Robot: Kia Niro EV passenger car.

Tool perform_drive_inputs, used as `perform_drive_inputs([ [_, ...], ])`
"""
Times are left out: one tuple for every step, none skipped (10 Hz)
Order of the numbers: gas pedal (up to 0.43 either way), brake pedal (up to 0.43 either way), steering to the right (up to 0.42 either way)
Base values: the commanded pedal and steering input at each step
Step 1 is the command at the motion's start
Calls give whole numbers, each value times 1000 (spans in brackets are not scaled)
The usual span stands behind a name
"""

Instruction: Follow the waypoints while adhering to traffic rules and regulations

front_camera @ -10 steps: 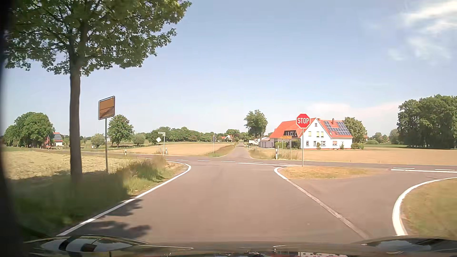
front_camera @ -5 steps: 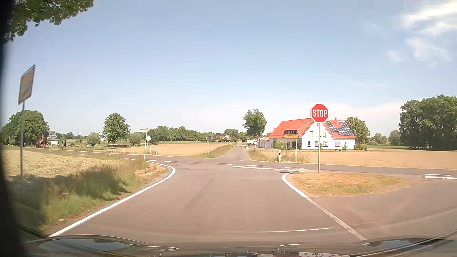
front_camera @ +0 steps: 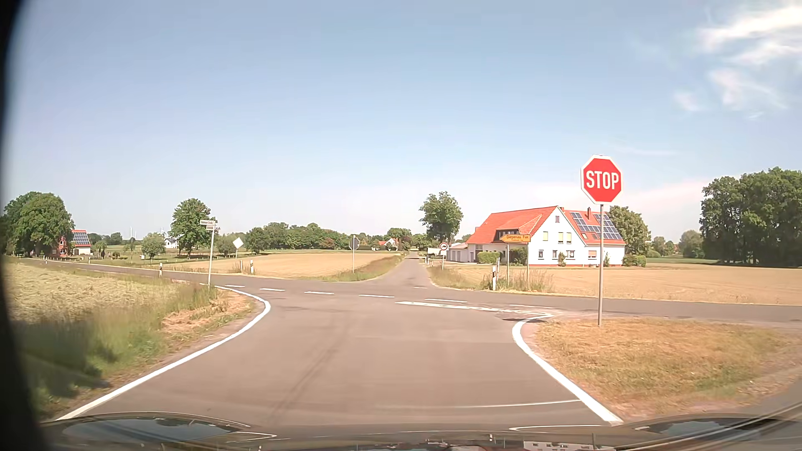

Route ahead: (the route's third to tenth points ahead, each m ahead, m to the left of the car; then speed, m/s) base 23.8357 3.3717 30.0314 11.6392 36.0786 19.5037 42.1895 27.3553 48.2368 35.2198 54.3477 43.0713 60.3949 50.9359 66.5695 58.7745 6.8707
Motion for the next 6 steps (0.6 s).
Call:
perform_drive_inputs([
  [0,244,22],
  [0,256,25],
  [0,268,25],
  [0,268,25],
  [0,268,26],
  [0,268,27],
])
